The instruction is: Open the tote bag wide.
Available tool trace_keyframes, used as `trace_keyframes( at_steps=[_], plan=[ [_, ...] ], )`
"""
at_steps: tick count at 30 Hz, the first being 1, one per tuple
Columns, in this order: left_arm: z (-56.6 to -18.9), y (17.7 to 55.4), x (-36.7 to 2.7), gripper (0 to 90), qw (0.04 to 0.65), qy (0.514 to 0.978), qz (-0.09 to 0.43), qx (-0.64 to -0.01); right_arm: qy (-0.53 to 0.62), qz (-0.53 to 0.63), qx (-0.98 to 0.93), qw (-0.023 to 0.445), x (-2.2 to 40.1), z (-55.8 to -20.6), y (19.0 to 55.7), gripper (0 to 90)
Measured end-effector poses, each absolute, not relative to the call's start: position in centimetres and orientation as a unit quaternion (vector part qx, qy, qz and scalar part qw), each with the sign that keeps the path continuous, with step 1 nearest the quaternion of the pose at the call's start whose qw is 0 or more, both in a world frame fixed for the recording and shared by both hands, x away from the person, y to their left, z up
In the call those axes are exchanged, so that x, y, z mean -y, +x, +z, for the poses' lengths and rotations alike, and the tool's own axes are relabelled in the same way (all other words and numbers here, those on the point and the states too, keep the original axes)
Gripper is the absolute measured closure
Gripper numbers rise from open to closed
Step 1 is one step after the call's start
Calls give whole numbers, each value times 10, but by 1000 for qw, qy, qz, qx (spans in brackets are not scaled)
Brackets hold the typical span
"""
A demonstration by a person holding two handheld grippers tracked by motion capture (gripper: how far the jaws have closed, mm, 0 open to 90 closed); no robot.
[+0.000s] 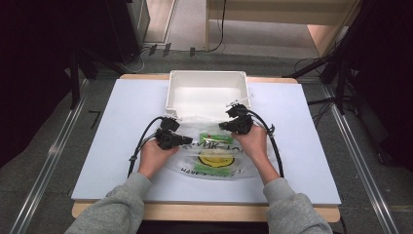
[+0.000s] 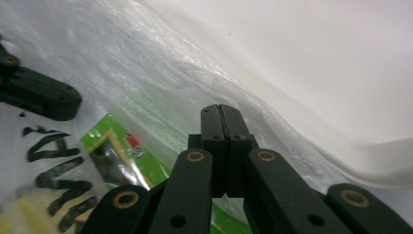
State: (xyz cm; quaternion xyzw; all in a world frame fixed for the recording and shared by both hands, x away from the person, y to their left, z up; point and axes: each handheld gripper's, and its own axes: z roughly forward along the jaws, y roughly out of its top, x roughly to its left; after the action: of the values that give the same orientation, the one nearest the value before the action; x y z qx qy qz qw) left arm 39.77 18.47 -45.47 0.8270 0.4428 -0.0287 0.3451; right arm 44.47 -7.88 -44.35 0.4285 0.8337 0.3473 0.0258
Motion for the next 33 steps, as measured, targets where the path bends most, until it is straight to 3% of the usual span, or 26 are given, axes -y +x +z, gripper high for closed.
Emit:
trace_keyframes(
  at_steps=[13, 33],
  plan=[
    [-454, 380, -186, 900, 341, 835, -46, -430, 429, 324, -843, 28, 70, -463, 450, 900],
    [-456, 336, -194, 900, 325, 859, -76, -389, 426, 326, -843, 47, 69, -464, 445, 900]
  ],
)
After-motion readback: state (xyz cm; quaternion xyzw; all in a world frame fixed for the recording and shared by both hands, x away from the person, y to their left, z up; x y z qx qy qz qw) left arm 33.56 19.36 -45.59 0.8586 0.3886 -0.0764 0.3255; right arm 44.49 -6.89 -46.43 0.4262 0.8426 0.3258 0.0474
